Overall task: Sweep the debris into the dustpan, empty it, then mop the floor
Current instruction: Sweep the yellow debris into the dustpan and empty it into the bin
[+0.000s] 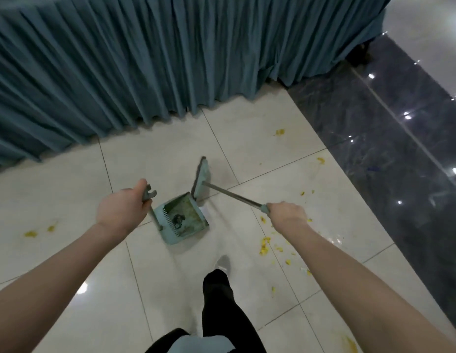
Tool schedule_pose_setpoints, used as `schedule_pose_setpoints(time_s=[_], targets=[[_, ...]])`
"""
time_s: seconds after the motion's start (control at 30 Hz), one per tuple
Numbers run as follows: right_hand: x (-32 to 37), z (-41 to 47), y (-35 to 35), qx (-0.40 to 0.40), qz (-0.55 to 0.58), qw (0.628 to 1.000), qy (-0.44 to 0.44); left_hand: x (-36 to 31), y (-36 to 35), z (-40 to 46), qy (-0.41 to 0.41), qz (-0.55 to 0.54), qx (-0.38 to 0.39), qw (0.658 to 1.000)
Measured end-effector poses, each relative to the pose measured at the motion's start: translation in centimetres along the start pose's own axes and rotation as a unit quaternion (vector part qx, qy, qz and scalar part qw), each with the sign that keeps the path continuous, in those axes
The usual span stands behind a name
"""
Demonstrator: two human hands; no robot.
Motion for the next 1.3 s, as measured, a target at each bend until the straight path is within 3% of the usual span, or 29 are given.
schedule_pose_setpoints(time_s=[0.17,0.3,0.47,0.77,1.03,1.3], targets=[[-3.2,4.4,0.1,0.027,-0.004,1.000,-0.003,-3.4,1.3,5.5,-0.004,0.011,-0.006,1.000],[-9.3,3.7,-3.6,0.086,0.042,0.993,-0.070,-6.0,1.6,8.9,-0.035,0.004,0.005,0.999],[-15.2,-1.8,-9.7,0.149,0.133,0.965,-0.170,-10.7,1.5,12.9,-0.095,0.013,0.030,0.995],[-14.1,-13.6,-16.1,0.230,0.233,0.895,-0.303,-17.4,1.7,20.1,-0.237,0.009,0.053,0.970],[-11.6,-10.5,-8.3,0.205,0.203,0.902,-0.321,-17.7,4.7,25.7,-0.297,-0.010,0.042,0.954],[-10.1,1.5,1.0,0.124,0.248,0.921,-0.274,-17.8,5.7,30.8,-0.298,0.016,0.042,0.954]])
Point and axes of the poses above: each hand's wrist, its own z-axis towards the middle knuckle, its own y-axis out of the back of the hand, x = y × z, the point moved 9 cm from there along z, towards the middle knuckle, and after that the axes turned 4 degrees about -z, right-handed, at the moved point
